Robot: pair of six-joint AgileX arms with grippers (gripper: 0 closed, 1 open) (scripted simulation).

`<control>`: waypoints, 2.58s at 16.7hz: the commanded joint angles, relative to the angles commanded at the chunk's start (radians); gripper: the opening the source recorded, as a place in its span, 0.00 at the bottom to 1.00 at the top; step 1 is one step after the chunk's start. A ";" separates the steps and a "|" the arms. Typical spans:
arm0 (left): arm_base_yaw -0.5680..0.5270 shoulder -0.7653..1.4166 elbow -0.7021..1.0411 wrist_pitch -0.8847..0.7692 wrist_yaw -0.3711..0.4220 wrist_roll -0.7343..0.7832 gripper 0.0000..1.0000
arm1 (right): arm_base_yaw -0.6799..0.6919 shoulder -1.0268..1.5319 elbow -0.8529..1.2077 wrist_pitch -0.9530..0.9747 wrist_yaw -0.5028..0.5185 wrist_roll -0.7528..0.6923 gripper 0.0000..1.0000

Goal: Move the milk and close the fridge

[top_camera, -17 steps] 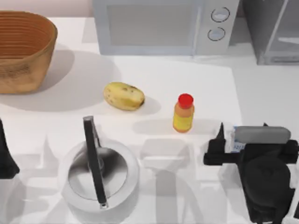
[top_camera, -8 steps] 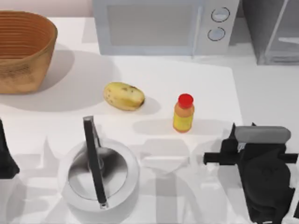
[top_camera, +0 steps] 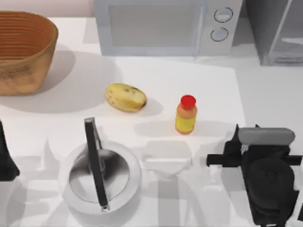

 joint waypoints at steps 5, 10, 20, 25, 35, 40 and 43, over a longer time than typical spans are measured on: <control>0.000 0.000 0.000 0.000 0.000 0.000 1.00 | -0.002 -0.040 -0.003 -0.038 0.001 0.004 0.00; 0.000 0.000 0.000 0.000 0.000 0.000 1.00 | 0.000 -0.189 -0.005 -0.182 -0.002 0.003 0.00; 0.000 0.000 0.000 0.000 0.000 0.000 1.00 | -0.068 -0.250 0.006 -0.226 -0.070 -0.014 0.00; 0.000 0.000 0.000 0.000 0.000 0.000 1.00 | -0.373 -0.374 0.036 -0.288 -0.373 -0.089 0.00; 0.000 0.000 0.000 0.000 0.000 0.000 1.00 | -0.724 -0.566 0.086 -0.364 -0.725 -0.193 0.00; 0.000 0.000 0.000 0.000 0.000 0.000 1.00 | -0.733 -0.527 0.119 -0.380 -0.730 -0.191 0.00; 0.000 0.000 0.000 0.000 0.000 0.000 1.00 | -0.768 -0.405 0.250 -0.440 -0.763 -0.196 0.00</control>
